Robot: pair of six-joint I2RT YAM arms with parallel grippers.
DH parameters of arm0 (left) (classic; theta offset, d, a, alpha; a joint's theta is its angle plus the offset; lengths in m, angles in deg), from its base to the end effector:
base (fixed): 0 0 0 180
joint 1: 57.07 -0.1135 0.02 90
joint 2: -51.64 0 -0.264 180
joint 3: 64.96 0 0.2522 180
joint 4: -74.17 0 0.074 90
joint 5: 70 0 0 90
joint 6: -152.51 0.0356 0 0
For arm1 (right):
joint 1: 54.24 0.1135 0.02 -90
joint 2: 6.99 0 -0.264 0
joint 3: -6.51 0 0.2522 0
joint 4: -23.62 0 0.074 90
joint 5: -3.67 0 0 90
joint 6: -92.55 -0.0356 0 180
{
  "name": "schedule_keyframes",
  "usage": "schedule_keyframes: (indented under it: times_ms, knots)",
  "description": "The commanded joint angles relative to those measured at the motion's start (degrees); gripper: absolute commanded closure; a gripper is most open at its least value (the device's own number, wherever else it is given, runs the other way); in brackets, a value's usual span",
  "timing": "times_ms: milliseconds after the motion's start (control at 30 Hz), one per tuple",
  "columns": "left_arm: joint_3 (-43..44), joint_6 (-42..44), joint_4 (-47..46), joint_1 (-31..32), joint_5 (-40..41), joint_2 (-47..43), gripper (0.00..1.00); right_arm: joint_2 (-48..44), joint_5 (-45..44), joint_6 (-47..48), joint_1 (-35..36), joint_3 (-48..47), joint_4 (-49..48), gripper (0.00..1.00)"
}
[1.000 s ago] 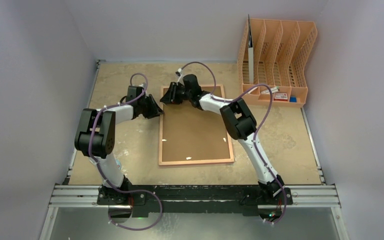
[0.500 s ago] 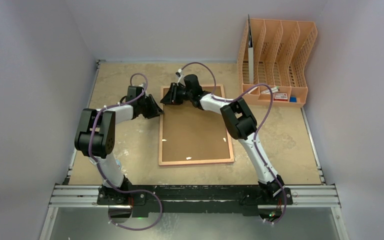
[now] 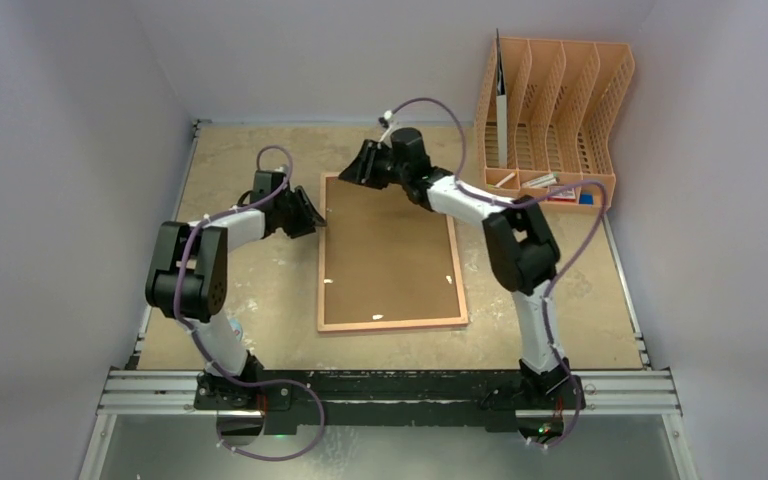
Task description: Put the photo into the frame
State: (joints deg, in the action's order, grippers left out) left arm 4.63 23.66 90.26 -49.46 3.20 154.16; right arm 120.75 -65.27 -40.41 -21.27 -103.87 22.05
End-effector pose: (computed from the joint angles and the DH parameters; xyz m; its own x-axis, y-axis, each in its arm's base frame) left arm 0.3553 -0.0578 0.1525 -0.7801 -0.5016 -0.3739 -0.2243 0.7821 -0.5813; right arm 0.4339 0.2967 0.2178 -0.7109 0.2969 -0.6376 -0.4284 0.5362 0.7273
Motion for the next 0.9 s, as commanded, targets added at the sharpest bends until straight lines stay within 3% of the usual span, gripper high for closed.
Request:
schedule_keyframes:
  times_ms: [0, 267, 400, 633, 867]
  knots:
    - [0.9, -0.4, 1.3, -0.3, 1.9, -5.5, 0.58, -13.1, -9.4, 4.8, -1.1, 8.2, 2.1, 0.56]
    - [-2.1, -0.3, 4.9, 0.4, 1.6, -13.2, 0.47, -27.8, -29.1, 15.2, -1.7, 18.9, 18.0, 0.54]
    - [-4.7, -0.9, 6.0, 2.4, 1.0, -18.6, 0.45, -33.9, -36.2, 15.8, -1.7, 26.2, 25.7, 0.44]
    - [-8.9, -1.3, 9.6, 3.7, 3.2, -24.2, 0.45, -42.9, -37.9, 12.0, -1.6, 40.7, 30.6, 0.26]
    - [-13.5, -1.6, 10.7, 3.7, 3.7, -26.9, 0.45, -46.4, -37.1, 11.0, -1.6, 47.5, 35.1, 0.22]
